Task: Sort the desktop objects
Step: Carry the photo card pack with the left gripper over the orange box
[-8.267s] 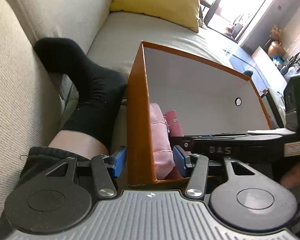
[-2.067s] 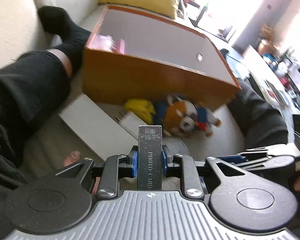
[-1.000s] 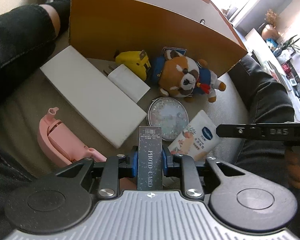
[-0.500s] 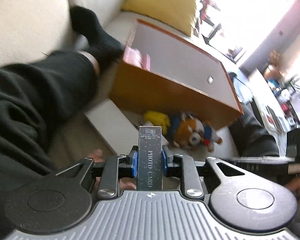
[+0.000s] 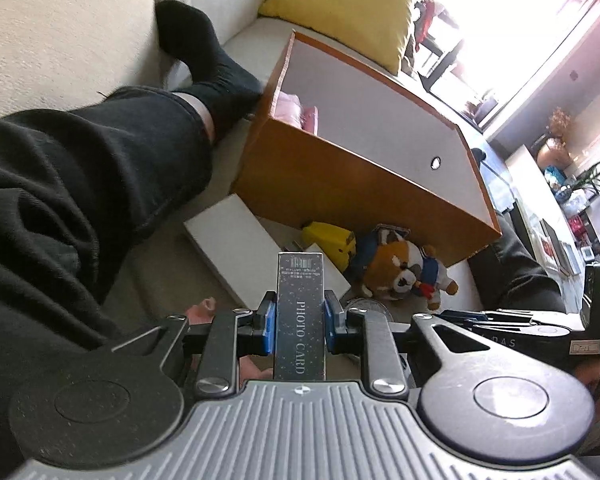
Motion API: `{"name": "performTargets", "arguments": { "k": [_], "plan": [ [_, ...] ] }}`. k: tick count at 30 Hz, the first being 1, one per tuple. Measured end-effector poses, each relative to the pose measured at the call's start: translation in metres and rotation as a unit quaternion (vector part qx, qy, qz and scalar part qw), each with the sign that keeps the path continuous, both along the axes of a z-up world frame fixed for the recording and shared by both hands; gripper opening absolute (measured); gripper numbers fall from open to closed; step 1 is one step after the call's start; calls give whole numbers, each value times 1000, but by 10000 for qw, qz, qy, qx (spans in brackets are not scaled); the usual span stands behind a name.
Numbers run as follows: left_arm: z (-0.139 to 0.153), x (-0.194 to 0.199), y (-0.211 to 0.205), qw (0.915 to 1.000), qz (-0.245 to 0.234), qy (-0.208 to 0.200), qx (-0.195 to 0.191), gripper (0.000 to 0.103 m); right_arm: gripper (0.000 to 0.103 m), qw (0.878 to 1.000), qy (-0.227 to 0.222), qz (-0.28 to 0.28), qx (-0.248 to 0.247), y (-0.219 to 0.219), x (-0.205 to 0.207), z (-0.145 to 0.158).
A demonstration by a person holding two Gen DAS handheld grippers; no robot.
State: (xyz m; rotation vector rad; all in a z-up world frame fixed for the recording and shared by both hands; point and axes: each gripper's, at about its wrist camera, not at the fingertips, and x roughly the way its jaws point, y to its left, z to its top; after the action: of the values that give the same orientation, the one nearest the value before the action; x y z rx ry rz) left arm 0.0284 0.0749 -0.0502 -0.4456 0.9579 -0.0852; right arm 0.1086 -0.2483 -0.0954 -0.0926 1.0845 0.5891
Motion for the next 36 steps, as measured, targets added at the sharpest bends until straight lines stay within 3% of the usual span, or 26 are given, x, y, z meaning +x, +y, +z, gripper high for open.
{"name": "performTargets", "arguments": {
  "k": [4,8,14,18,22,23,27,31,36],
  "plan": [
    [-3,8,-11,9998,-186,33,-20,26,44,9955,-647,623,-313,11,-1,13],
    [-3,16,-21,9996,-289,20,-17,26,49,9752,-1220,1658,-816,35,4,20],
    [-3,23,-25,9995,-315,69,39,26,49,9093,-1877,3171,-1933,62,9,3],
    [-6,28,-23,9995,-267,148,61,26,47,8822,-1830,3756,-2170,70,11,-9],
    [-10,34,-22,9993,-260,239,83,26,46,8490,-2184,4056,-2587,74,3,-27],
    [-10,36,-22,9993,-261,248,81,26,45,8453,-2231,4082,-2629,74,2,-30],
    [-8,35,-21,9994,-250,208,87,26,40,8560,-2222,3886,-2586,71,5,-24],
    [-4,30,-20,9996,-250,140,79,26,40,8471,-2489,3832,-2713,64,-6,-9],
    [5,30,-22,9993,-349,-28,99,26,40,8600,-2559,3553,-2622,52,-8,22]
  ]
}}
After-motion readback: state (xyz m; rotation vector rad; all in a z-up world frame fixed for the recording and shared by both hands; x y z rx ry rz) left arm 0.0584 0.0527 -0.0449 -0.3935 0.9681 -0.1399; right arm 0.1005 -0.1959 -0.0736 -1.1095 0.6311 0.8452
